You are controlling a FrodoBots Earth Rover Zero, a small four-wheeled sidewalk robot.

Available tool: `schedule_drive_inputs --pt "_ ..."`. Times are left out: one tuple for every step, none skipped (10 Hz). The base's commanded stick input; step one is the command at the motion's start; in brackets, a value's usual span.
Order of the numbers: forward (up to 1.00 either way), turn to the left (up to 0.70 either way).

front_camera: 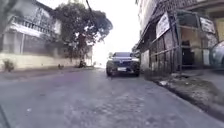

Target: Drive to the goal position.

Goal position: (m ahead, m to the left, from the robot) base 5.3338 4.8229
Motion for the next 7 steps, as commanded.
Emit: schedule_drive_inputs --pt "0.8 0.34" --pt "0.83 0.32" --pt "0.94 0.36" --pt "0.94 0.36" --pt "0.95 0.37" --pt "0.95 0.37" --pt "0.96 0.37"
